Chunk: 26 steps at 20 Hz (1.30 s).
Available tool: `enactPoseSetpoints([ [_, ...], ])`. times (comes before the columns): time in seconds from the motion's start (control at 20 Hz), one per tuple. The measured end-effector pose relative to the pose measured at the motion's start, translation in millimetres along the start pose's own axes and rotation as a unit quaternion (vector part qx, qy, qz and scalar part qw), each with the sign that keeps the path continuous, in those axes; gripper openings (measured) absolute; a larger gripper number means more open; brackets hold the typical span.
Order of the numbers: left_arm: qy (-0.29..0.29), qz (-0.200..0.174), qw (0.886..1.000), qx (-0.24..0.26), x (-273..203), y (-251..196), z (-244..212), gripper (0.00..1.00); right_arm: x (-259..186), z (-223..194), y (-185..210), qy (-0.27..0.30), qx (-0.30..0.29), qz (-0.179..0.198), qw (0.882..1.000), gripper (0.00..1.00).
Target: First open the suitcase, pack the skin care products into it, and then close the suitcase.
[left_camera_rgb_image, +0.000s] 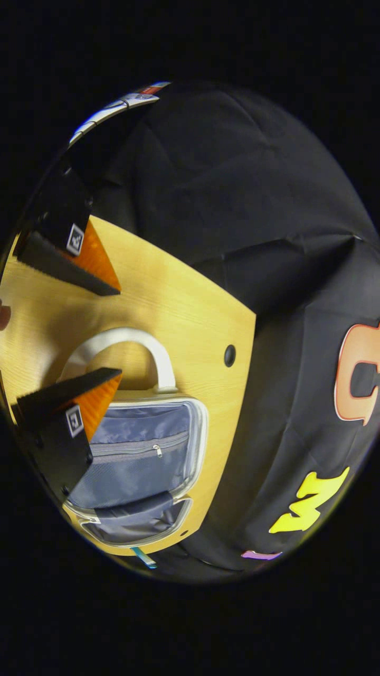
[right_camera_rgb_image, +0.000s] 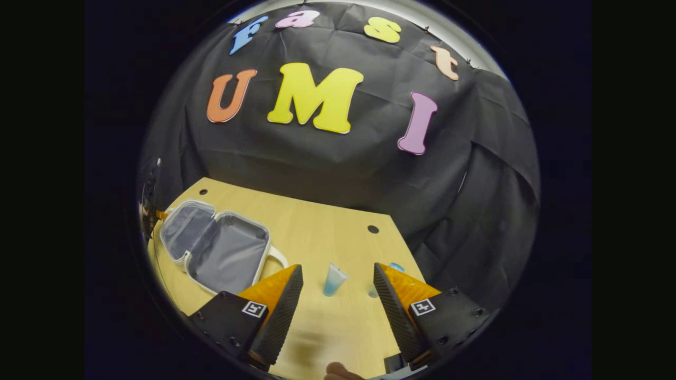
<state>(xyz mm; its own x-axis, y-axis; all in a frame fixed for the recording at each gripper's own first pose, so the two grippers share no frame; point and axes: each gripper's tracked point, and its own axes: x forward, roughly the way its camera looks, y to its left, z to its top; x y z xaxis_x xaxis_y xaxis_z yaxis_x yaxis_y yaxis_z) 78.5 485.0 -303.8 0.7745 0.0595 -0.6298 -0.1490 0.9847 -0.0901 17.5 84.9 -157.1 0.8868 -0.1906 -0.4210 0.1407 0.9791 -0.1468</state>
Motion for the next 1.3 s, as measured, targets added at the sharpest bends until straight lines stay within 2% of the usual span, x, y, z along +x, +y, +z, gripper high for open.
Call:
enactPoseSetpoints([
  [0.05,-0.011,-0.003,1.000,-0.004,-13,-7,6,0.99,1,5,3,-0.007,-0.006,0.010,1.000,0.80],
  [0.2,-0.044,0.012,0.999,0.015,-45,-29,23,0.99,1,17,10,-0.034,-0.024,0.047,0.998,0.80],
  [0.35,-0.074,0.022,0.996,0.043,-80,-73,41,0.99,3,24,8,-0.054,-0.035,0.083,0.994,0.80],
  [0.55,-0.113,0.008,0.992,0.063,-120,-167,54,0.99,2,20,-16,-0.073,-0.041,0.123,0.989,0.80],
  [0.75,-0.144,-0.015,0.987,0.070,-148,-272,57,0.99,6,7,-56,-0.085,-0.050,0.142,0.985,0.80],
  [1.0,-0.161,-0.046,0.983,0.078,-173,-390,37,0.99,10,-18,-115,-0.083,-0.052,0.159,0.982,0.79],
  [1.15,-0.150,-0.071,0.983,0.076,-170,-454,3,0.99,18,-36,-150,-0.071,-0.046,0.155,0.984,0.80],
  [1.3,-0.123,-0.101,0.983,0.095,-159,-512,-37,0.99,24,-52,-181,-0.057,-0.034,0.142,0.988,0.80],
])
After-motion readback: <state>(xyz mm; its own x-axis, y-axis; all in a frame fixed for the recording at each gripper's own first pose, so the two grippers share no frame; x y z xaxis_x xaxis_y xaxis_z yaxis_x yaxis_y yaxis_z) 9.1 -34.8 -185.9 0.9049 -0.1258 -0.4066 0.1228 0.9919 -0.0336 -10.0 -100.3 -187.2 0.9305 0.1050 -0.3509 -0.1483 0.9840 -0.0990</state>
